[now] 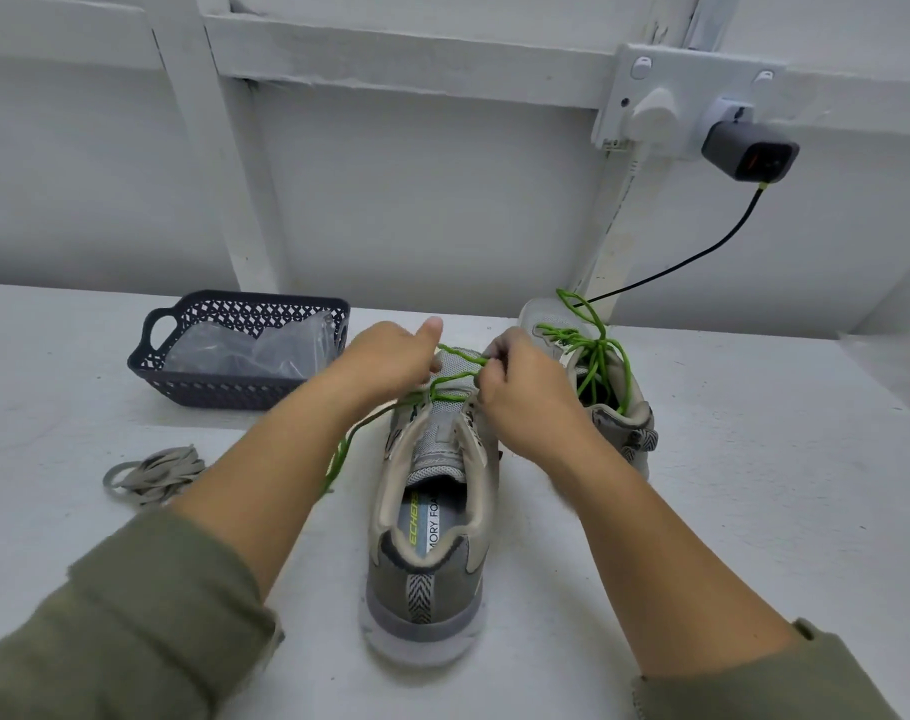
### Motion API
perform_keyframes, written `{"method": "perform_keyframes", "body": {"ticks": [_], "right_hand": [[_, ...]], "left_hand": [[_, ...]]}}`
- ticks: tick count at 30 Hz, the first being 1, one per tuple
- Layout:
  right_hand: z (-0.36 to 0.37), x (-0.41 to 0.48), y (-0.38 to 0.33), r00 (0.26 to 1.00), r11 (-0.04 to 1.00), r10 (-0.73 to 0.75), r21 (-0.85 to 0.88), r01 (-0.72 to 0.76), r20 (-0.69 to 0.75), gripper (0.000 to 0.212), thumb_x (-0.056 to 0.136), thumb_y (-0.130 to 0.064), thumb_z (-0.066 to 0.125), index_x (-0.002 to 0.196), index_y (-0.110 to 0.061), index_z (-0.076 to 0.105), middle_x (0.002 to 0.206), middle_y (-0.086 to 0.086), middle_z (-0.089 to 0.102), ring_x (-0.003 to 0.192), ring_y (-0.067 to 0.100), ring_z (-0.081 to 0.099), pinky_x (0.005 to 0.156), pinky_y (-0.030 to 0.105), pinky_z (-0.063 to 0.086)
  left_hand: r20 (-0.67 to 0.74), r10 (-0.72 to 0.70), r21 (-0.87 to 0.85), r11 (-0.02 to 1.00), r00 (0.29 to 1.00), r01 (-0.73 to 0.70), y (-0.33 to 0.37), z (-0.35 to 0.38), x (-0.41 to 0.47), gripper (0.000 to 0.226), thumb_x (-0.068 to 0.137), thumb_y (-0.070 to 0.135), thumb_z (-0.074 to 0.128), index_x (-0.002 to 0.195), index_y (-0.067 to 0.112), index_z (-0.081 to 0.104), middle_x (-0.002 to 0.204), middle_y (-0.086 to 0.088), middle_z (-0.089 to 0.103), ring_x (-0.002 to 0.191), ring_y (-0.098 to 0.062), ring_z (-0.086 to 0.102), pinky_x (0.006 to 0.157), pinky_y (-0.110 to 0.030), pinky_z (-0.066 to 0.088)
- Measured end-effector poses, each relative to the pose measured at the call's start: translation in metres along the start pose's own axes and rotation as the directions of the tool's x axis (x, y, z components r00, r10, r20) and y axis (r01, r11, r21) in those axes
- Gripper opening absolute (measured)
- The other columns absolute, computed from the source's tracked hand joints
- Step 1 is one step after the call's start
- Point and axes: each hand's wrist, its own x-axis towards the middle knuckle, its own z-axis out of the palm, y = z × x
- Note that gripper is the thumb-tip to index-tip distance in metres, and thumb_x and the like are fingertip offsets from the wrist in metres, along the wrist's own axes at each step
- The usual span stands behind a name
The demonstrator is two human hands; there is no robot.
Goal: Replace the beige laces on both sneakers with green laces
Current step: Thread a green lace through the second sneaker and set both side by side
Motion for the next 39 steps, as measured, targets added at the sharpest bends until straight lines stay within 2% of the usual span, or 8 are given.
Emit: {"method": "perform_keyframes", "body": {"ticks": [4, 12, 15, 18, 24, 28, 33, 39], "right_hand": [[-0.008, -0.016, -0.004, 0.998, 0.995, -0.06, 0.081, 0.059, 0.013, 0.018, 0.091, -0.017, 0.042, 0.078, -0.008, 0.052, 0.062, -0.006, 0.051, 0.06, 0.014, 0.046, 0.053, 0.03, 0.032], [-0.014, -0.024, 0.006, 0.936, 0.915, 0.242, -0.379, -0.134, 0.254, 0.015, 0.091, -0.027, 0.046, 0.091, -0.013, 0.053, 0.108, 0.012, 0.058, 0.09, 0.028, 0.051, 0.069, 0.028, 0.037], [-0.012, -0.02, 0.005, 0.943, 0.895, 0.263, -0.416, -0.16, 0.204, 0.021, 0.091, -0.012, 0.048, 0.11, -0.012, 0.058, 0.113, 0.01, 0.057, 0.088, 0.026, 0.052, 0.069, 0.029, 0.04], [-0.006, -0.009, 0.006, 0.976, 0.908, 0.202, -0.39, -0.154, 0.086, 0.024, 0.091, -0.006, 0.05, 0.11, -0.013, 0.063, 0.113, 0.01, 0.058, 0.088, 0.025, 0.055, 0.069, 0.029, 0.044], [0.002, 0.002, 0.005, 0.998, 0.99, 0.035, -0.137, -0.041, -0.043, 0.015, 0.091, -0.013, 0.06, 0.103, -0.02, 0.067, 0.1, 0.003, 0.067, 0.094, 0.021, 0.06, 0.075, 0.03, 0.047], [-0.001, -0.001, 0.006, 0.993, 0.999, -0.016, 0.027, 0.019, -0.118, 0.015, 0.08, -0.021, 0.076, 0.082, -0.019, 0.062, 0.072, -0.005, 0.062, 0.065, 0.008, 0.054, 0.054, 0.013, 0.037], [-0.005, -0.001, 0.007, 0.993, 0.977, -0.03, 0.208, 0.054, -0.117, 0.005, 0.083, -0.022, 0.074, 0.081, -0.021, 0.069, 0.068, -0.008, 0.066, 0.06, 0.002, 0.057, 0.065, 0.021, 0.05], [-0.001, -0.001, 0.008, 0.999, 0.96, -0.016, 0.279, 0.029, -0.051, 0.015, 0.099, -0.01, 0.046, 0.101, -0.024, 0.049, 0.087, 0.004, 0.068, 0.076, 0.009, 0.067, 0.079, 0.038, 0.057]], "left_hand": [[0.467, -0.116, -0.583, 0.705, 0.877, 0.404, 0.01, 0.007, 0.021, 0.037, 0.1, 0.039, 0.044, 0.083, 0.012, 0.062, 0.062, 0.004, 0.064, 0.05, -0.004, 0.049, 0.045, -0.014, 0.034], [0.151, -0.177, -0.983, 0.077, 0.973, 0.166, 0.006, -0.007, 0.032, 0.036, 0.104, 0.026, 0.036, 0.073, 0.015, 0.05, 0.048, 0.007, 0.048, 0.041, -0.002, 0.042, 0.042, -0.014, 0.039], [-0.256, -0.316, -0.893, 0.438, 0.914, -0.099, -0.003, -0.019, 0.017, 0.018, 0.1, 0.017, 0.039, 0.084, 0.015, 0.048, 0.067, -0.001, 0.049, 0.042, -0.005, 0.041, 0.044, -0.02, 0.038], [-0.595, -0.082, -0.134, 0.991, 0.799, 0.002, -0.019, -0.031, -0.017, 0.025, 0.098, 0.021, 0.04, 0.121, 0.011, 0.042, 0.092, -0.004, 0.051, 0.078, -0.022, 0.053, 0.069, -0.034, 0.037], [-0.354, 0.196, 0.676, 0.729, 0.914, 0.106, -0.025, -0.025, -0.046, 0.044, 0.092, 0.038, 0.054, 0.127, 0.01, 0.052, 0.131, -0.016, 0.043, 0.12, -0.037, 0.036, 0.093, -0.045, 0.037], [-0.057, 0.414, 0.275, 0.881, 0.908, -0.384, -0.021, -0.011, -0.032, 0.03, 0.097, 0.029, 0.053, 0.124, 0.018, 0.061, 0.123, 0.002, 0.063, 0.114, -0.015, 0.053, 0.097, -0.027, 0.04], [0.096, 0.359, -0.297, 0.901, 0.929, -0.317, -0.024, 0.003, -0.024, 0.023, 0.092, 0.015, 0.064, 0.114, 0.012, 0.069, 0.104, 0.001, 0.073, 0.098, -0.004, 0.068, 0.089, -0.017, 0.05], [0.024, 0.298, -0.322, 0.906, 0.954, -0.275, -0.027, 0.006, -0.015, 0.009, 0.089, 0.02, 0.068, 0.096, 0.023, 0.072, 0.091, -0.004, 0.074, 0.084, -0.007, 0.065, 0.081, -0.022, 0.05]]}}
